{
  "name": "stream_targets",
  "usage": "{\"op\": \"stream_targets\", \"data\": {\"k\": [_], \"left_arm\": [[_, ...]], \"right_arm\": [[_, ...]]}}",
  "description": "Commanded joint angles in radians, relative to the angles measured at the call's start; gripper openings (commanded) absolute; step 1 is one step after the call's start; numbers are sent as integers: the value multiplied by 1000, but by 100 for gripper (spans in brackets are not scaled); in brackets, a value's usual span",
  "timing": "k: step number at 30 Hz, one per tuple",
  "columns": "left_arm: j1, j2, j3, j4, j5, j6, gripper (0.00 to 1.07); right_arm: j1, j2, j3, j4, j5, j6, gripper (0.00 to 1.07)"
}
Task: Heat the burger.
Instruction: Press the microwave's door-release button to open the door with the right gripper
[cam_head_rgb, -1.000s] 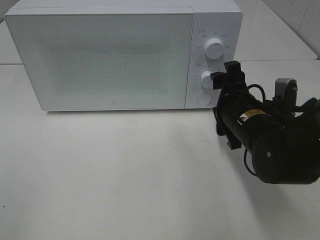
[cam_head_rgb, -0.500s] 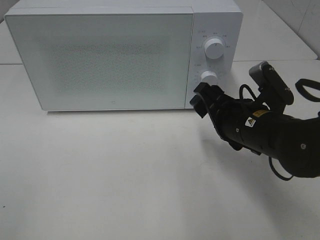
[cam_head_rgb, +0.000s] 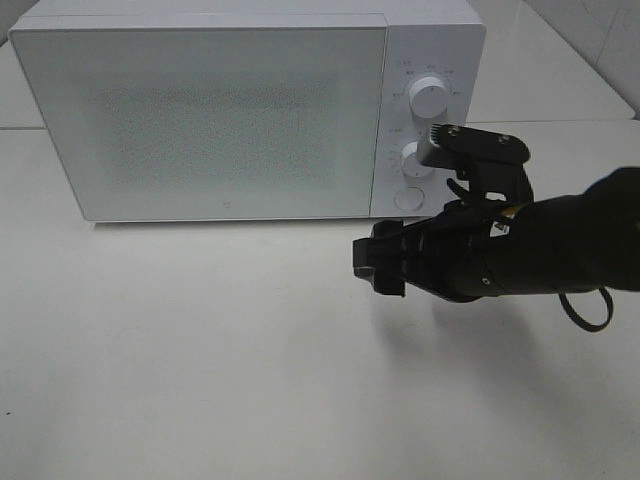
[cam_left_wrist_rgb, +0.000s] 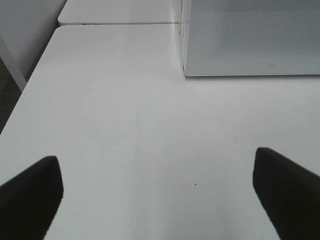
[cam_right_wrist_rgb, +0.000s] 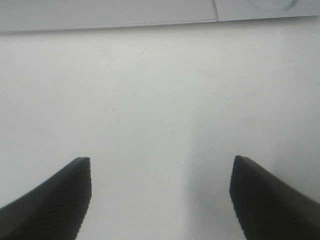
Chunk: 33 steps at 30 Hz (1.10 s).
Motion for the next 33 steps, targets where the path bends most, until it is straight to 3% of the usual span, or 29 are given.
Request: {"op": "stream_targets", "data": {"k": [1, 4, 6, 14, 33], "left_arm": [[0, -26, 2, -1, -1, -2, 98], [0, -26, 2, -1, -1, -2, 98], [0, -26, 2, -1, -1, -2, 98], [0, -26, 2, -1, -1, -2, 98], [0, -26, 2, -1, -1, -2, 98]], "right_arm": [[-5, -12, -45, -24, 131, -109, 75], [-5, -12, -97, -77, 261, -170, 75], [-5, -13, -160, -179, 448, -178, 75], [-5, -85, -225, -288, 699, -175, 75], [-5, -421, -228, -355, 1061, -116, 75]]}}
